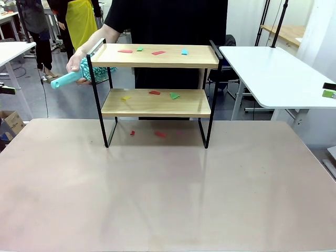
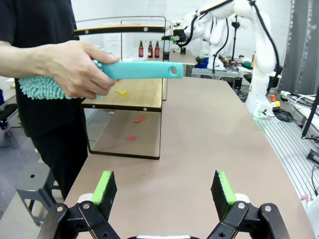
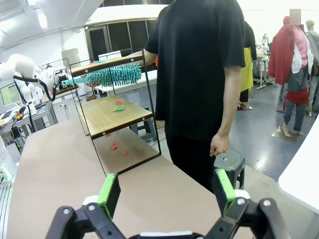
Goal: Clean the shelf.
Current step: Pick up the Duster handed by the human.
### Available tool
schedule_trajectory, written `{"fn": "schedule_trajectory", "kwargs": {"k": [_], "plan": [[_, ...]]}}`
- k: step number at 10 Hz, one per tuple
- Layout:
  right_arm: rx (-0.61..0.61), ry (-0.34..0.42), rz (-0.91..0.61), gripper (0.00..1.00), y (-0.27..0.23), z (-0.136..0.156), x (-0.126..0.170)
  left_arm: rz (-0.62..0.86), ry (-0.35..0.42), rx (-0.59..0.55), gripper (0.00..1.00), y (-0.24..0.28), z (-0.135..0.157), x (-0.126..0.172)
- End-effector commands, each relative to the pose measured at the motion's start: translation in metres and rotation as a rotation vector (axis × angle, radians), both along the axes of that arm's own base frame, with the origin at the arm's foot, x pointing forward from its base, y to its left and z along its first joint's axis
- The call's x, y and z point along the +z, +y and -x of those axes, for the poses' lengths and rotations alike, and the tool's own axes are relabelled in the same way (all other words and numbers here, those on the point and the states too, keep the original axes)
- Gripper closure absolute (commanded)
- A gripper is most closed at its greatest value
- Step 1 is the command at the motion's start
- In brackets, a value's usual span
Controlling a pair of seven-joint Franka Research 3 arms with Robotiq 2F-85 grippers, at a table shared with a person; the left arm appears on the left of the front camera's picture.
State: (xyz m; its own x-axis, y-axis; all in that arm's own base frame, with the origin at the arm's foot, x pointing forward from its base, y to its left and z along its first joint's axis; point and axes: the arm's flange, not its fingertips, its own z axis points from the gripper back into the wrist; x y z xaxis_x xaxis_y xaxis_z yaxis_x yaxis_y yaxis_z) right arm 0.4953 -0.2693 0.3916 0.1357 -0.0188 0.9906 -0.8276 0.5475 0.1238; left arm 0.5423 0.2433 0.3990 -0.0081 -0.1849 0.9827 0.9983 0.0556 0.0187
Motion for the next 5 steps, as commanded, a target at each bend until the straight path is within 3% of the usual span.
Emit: {"fn": "schedule_trajectory", "kwargs": {"k": [1, 4, 5], "plan": [[0.002, -0.004, 0.000, 0.00, 0.001, 0.000, 0.001, -0.101, 0.059, 0.065, 0.00, -0.024, 0.009, 0.054], [0.002, -0.004, 0.000, 0.00, 0.001, 0.000, 0.001, -0.292, 0.205, 0.206, 0.00, -0.088, 0.006, 0.122], [0.002, -0.004, 0.000, 0.00, 0.001, 0.000, 0.001, -0.372, 0.223, 0.290, 0.00, -0.111, 0.006, 0.141]]}}
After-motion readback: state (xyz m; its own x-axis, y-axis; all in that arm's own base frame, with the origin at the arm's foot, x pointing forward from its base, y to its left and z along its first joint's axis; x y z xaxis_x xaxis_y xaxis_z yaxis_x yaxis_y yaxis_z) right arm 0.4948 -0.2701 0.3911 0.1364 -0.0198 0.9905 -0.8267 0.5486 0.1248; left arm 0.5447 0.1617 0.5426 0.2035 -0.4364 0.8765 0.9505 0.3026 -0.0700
